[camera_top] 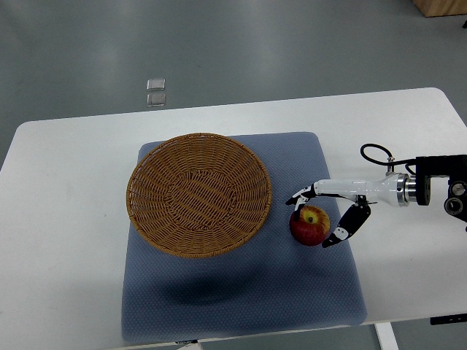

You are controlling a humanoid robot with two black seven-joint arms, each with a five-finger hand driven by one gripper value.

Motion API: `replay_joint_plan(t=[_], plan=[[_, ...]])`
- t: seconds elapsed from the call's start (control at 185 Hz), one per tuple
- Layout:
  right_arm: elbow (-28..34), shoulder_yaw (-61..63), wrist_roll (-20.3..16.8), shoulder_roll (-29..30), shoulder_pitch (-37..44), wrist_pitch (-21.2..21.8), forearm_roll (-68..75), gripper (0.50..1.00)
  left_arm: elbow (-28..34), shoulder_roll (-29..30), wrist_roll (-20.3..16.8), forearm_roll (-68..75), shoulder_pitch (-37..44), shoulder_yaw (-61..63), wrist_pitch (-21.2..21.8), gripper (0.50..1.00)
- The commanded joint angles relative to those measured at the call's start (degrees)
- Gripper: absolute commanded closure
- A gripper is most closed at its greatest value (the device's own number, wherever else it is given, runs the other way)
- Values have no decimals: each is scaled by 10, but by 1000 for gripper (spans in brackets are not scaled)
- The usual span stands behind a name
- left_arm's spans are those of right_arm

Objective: Place red apple in basket with right hand
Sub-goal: 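Close the right hand fingers on the apple and lift it, then carry the held apple over the wicker basket with the right hand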

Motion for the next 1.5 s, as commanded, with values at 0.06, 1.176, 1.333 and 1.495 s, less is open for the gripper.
replay_joint_plan(t=[0.06, 1.176, 1.333, 1.495], plan=[[-6, -4, 2, 18, -2, -5, 0, 587, 0, 0, 0, 0, 1, -1, 0, 500], [-69, 41, 23, 38, 65, -37, 24, 875, 1, 0, -1, 0, 2, -1, 1, 500], [-113, 48, 19, 86, 138, -16, 59, 873, 0, 0, -1, 0, 2, -1, 1, 500], [-164, 41, 16, 162, 181, -15, 65, 865, 0, 0, -1, 0, 2, -1, 1, 500]])
